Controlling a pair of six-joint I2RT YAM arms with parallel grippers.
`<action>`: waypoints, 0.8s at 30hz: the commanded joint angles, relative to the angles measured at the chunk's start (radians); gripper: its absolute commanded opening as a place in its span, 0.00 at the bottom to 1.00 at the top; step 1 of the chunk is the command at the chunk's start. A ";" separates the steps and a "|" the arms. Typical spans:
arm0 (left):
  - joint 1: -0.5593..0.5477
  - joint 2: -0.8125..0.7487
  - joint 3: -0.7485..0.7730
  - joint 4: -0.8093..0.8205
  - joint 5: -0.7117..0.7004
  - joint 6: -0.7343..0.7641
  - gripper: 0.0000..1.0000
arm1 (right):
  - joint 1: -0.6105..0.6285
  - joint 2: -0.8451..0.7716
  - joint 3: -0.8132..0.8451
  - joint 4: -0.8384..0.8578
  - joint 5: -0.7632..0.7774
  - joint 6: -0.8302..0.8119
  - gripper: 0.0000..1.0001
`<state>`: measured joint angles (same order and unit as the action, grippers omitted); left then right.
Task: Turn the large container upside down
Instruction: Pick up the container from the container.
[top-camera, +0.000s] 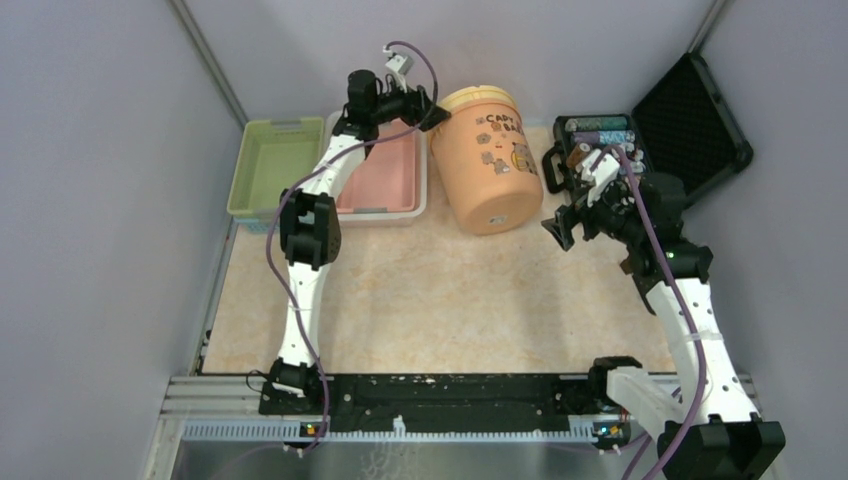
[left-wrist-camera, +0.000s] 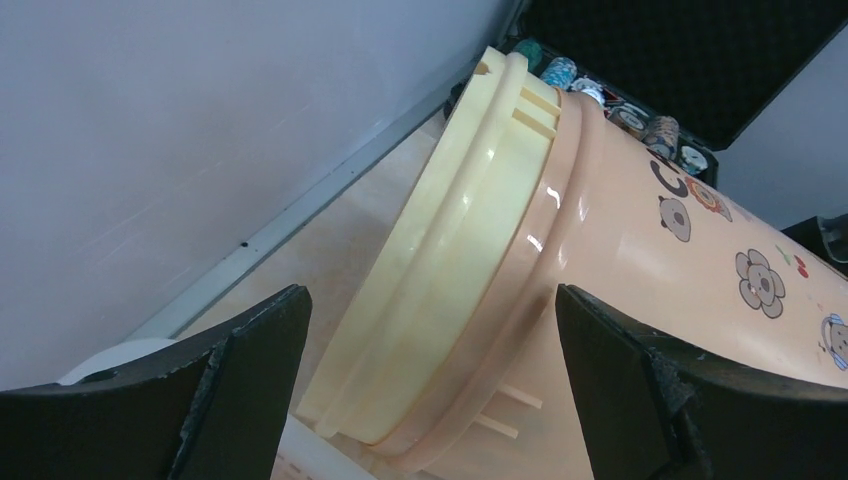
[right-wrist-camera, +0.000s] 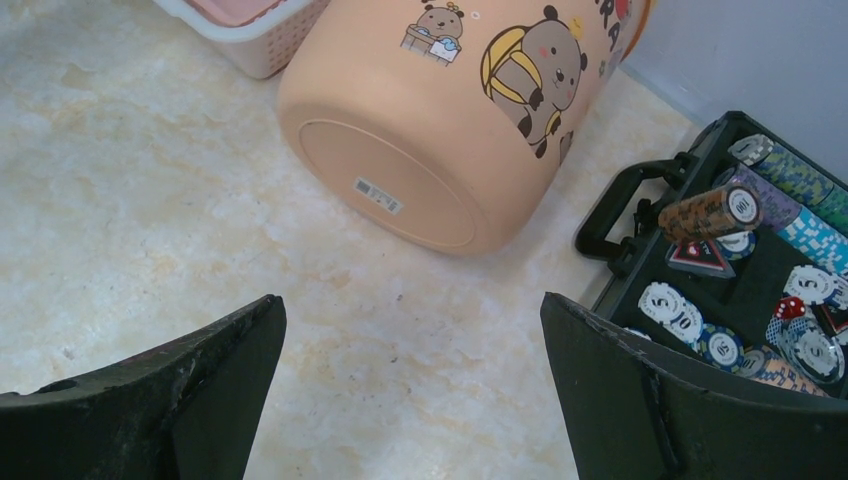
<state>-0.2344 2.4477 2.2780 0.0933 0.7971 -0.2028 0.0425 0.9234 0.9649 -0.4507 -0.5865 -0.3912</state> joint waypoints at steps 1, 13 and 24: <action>0.016 0.035 0.034 0.180 0.114 -0.158 0.99 | -0.007 -0.006 0.017 0.036 -0.015 -0.004 0.99; 0.017 0.061 -0.115 0.645 0.397 -0.610 0.85 | -0.009 -0.028 0.006 0.025 -0.050 -0.034 0.99; -0.008 -0.065 -0.335 0.798 0.467 -0.790 0.71 | -0.008 -0.029 0.101 -0.059 -0.132 -0.058 0.99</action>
<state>-0.2237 2.5099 2.0117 0.7547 1.2018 -0.8959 0.0425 0.9104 0.9836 -0.4950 -0.6617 -0.4282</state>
